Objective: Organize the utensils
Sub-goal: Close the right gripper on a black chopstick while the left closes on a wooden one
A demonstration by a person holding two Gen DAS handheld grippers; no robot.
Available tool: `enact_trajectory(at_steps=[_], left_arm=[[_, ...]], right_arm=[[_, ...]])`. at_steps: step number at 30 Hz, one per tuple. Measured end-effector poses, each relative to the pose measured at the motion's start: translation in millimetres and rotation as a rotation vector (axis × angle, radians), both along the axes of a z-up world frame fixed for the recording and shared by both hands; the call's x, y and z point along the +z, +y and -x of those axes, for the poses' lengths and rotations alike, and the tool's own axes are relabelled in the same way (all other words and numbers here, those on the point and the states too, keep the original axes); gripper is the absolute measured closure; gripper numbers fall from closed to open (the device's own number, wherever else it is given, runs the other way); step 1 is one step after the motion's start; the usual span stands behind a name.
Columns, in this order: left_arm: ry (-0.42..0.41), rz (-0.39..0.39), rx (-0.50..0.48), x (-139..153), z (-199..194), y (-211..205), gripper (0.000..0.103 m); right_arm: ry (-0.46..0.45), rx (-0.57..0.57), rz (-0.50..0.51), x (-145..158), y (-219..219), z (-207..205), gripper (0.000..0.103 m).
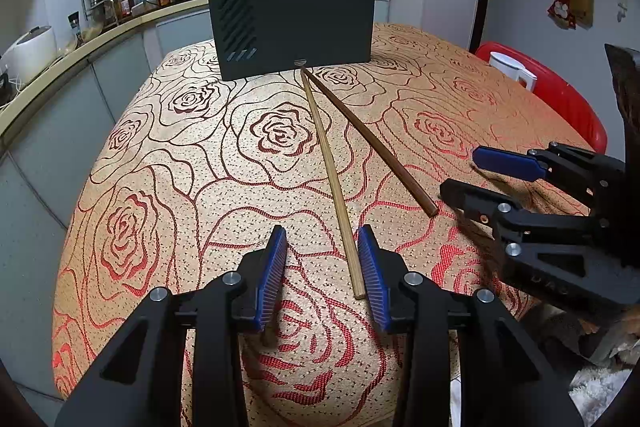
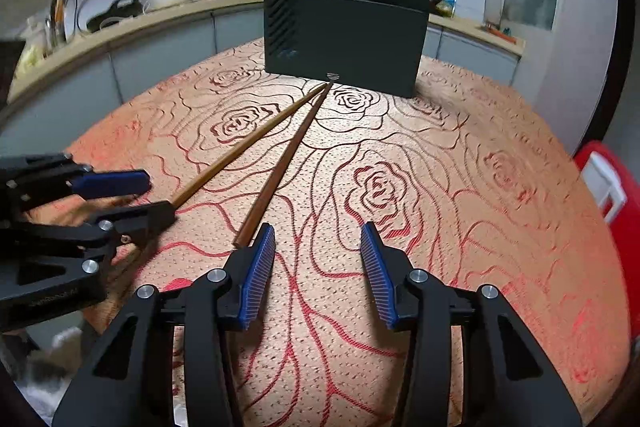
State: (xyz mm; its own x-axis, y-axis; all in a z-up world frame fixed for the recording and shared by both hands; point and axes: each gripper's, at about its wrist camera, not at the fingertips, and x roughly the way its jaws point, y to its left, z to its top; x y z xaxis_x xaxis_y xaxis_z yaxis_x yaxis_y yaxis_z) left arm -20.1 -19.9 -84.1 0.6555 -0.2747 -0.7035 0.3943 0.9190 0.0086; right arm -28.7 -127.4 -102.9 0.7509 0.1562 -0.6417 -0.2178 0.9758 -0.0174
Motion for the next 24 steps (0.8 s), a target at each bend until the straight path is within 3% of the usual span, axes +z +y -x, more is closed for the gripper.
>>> enact_trajectory(at_steps=[3, 9, 15, 24], left_arm=[[0.002, 0.002, 0.003, 0.0, -0.3, 0.8, 0.071], [0.009, 0.012, 0.006, 1.2, -1.3, 3.1, 0.082], [0.006, 0.013, 0.005, 0.6, -0.6, 1.8, 0.082], [-0.017, 0.018, -0.003, -1.0, 1.9, -2.3, 0.082]], right_arm=[[-0.012, 0.054, -0.053, 4.8, 3.7, 5.0, 0.059], [-0.002, 0.1, -0.013, -4.0, 20.3, 6.9, 0.067], [-0.002, 0.03, -0.019, -3.6, 11.5, 0.6, 0.079], [-0.029, 0.031, -0.042, -7.3, 11.5, -1.0, 0.079]])
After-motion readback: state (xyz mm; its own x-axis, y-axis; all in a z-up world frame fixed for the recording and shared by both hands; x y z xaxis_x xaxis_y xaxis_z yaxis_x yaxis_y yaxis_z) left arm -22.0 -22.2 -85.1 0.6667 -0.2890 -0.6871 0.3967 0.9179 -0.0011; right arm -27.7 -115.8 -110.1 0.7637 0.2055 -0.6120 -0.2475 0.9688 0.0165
